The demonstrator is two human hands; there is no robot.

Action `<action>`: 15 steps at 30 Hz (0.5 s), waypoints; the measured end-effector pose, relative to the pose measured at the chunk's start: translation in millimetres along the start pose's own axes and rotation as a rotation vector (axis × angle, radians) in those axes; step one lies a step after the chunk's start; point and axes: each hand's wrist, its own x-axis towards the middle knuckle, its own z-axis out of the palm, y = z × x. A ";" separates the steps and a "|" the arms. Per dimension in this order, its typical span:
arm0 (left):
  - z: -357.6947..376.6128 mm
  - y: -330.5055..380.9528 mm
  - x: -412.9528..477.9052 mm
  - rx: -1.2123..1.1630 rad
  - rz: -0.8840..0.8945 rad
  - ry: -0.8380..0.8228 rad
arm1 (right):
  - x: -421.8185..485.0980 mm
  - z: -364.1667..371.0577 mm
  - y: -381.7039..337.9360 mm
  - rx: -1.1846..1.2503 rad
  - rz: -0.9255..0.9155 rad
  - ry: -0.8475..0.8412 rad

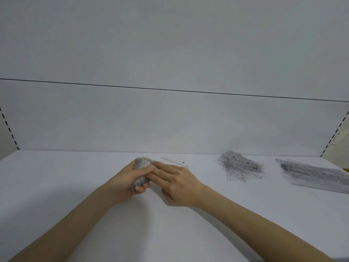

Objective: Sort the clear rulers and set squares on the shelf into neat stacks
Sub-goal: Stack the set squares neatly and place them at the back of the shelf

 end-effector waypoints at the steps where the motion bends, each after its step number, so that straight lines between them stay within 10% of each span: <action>1: -2.5 -1.3 -0.8 0.012 0.006 -0.003 | -1.8 -2.9 1.2 0.104 0.045 -0.028; 7: -14.2 -2.9 0.2 0.001 -0.024 0.189 | -15.8 -16.0 63.5 0.328 0.826 -0.315; 10: -19.1 -1.6 -1.4 0.007 -0.006 0.241 | -19.9 -14.8 74.7 0.352 0.846 -0.664; 15: -23.2 -3.6 0.2 0.024 0.001 0.270 | -14.5 -8.2 72.4 0.361 0.670 -0.699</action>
